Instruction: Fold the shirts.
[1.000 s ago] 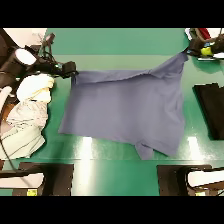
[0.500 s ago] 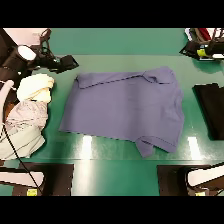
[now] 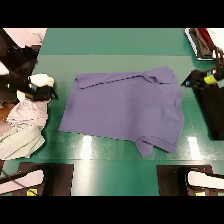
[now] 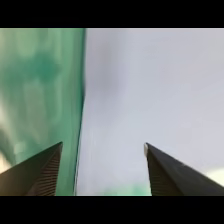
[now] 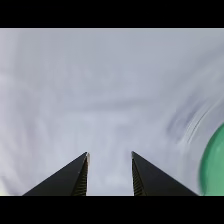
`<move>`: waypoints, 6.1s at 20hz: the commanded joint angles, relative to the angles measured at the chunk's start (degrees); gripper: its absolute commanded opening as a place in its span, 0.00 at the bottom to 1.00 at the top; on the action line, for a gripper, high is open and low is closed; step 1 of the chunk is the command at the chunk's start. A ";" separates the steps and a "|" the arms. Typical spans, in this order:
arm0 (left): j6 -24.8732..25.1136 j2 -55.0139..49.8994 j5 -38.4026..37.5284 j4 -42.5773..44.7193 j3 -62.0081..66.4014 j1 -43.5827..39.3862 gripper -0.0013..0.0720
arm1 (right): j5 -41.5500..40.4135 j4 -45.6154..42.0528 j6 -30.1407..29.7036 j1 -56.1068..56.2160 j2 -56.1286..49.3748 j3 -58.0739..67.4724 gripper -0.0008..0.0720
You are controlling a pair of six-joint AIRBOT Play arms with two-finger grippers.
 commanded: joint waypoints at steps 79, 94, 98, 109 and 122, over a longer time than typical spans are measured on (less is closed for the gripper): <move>-2.91 26.23 10.82 -26.08 36.17 0.90 0.05 | -9.22 -11.96 1.86 -7.21 29.14 26.77 0.03; 0.70 -18.69 27.08 -25.77 15.76 -5.49 0.05 | -12.07 -12.04 3.37 0.94 -16.63 20.87 0.03; 5.42 -21.33 28.55 -25.24 24.68 -7.13 0.05 | -17.68 -12.02 3.56 0.94 -20.44 27.52 0.03; 2.99 -21.40 7.54 -8.52 18.80 -7.76 0.05 | -13.99 -12.63 3.85 -0.17 -10.91 4.48 0.03; -0.90 -20.59 1.84 -8.04 13.62 -8.74 0.75 | -10.95 -12.07 4.79 -0.98 -5.35 -9.22 0.45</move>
